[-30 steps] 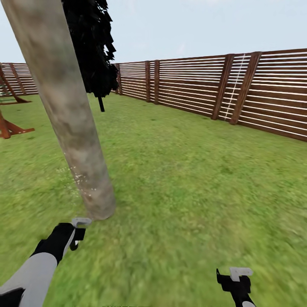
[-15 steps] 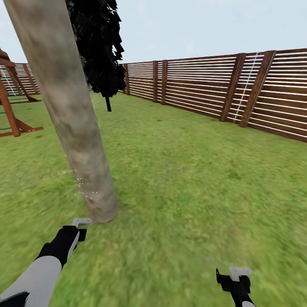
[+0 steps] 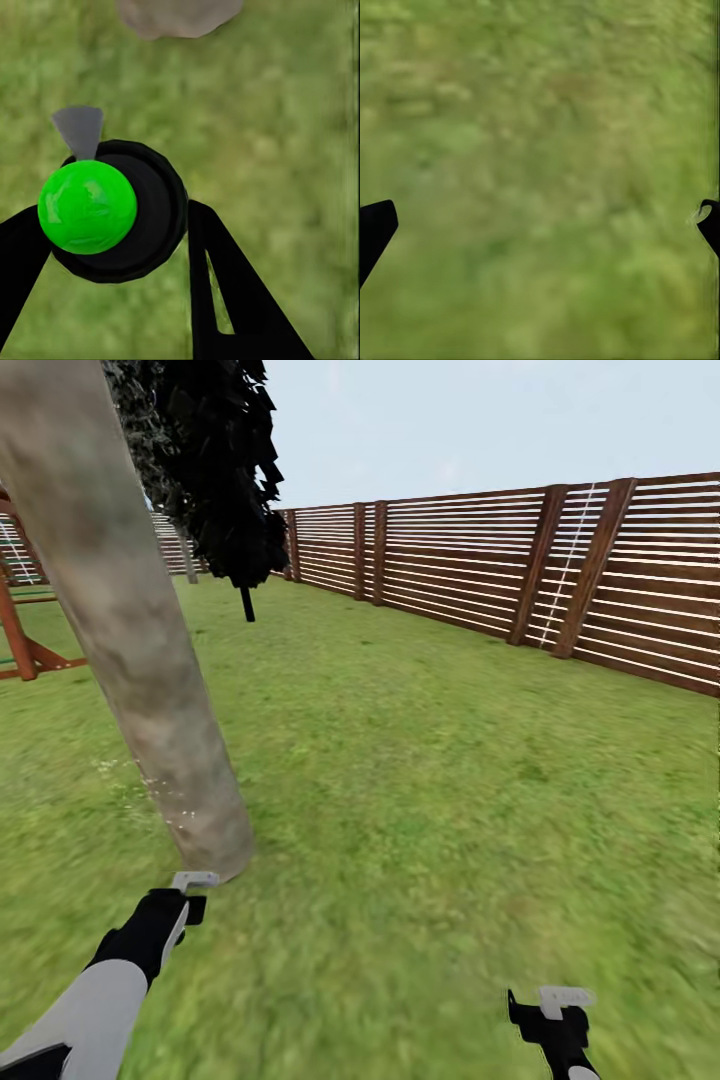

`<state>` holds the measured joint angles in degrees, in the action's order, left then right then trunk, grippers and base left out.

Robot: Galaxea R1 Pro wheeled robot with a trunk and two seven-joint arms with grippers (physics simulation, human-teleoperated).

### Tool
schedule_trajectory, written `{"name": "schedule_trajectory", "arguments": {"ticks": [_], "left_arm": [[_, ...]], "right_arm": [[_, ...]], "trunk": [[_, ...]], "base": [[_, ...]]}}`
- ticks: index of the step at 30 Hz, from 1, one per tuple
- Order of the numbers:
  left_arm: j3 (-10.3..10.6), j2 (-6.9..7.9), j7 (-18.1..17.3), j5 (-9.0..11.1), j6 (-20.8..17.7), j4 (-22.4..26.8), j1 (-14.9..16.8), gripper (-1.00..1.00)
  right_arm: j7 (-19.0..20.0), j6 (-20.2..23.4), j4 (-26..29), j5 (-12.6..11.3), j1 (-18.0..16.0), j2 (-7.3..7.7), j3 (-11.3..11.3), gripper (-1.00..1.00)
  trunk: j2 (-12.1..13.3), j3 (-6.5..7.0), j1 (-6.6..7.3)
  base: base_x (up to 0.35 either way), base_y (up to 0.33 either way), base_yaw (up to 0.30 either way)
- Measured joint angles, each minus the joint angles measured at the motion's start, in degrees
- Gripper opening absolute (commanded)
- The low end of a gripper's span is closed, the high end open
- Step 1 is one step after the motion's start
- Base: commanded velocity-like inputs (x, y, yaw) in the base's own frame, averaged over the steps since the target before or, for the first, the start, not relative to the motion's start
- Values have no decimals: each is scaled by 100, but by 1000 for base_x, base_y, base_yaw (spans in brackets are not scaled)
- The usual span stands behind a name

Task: In the garden, pick up the pesticide atomizer on the floor and spray pesticide onto both trees until each tree trunk is fully covered.

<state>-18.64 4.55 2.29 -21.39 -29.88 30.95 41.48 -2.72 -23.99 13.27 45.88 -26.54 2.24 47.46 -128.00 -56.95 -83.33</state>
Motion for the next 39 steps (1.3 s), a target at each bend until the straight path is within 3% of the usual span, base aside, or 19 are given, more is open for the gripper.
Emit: {"name": "schedule_trajectory", "arguments": {"ticks": [1,5,12,20,39], "left_arm": [[2,5,7,142,6,-1,0,-100],[9,10,18,279,9,-2,0,-100],[10,11,26,287,9,-2,0,-100],[17,16,26,287,9,-1,0,-100],[18,90,44,271,9,7,0,-100]], "right_arm": [[3,0,0,0,0,2,0,100],[8,0,0,3,0,2,0,100],[9,0,-7,6,0,-4,-7,100],[9,0,-9,8,0,-5,-9,100],[9,0,-7,9,0,-5,-9,100]], "trunk": [[0,0,0],[0,0,0],[0,0,0],[0,0,0],[0,0,0]], "base": [[0,-277,0],[0,-277,0],[0,-277,18],[35,-274,256],[235,-190,277]]}}
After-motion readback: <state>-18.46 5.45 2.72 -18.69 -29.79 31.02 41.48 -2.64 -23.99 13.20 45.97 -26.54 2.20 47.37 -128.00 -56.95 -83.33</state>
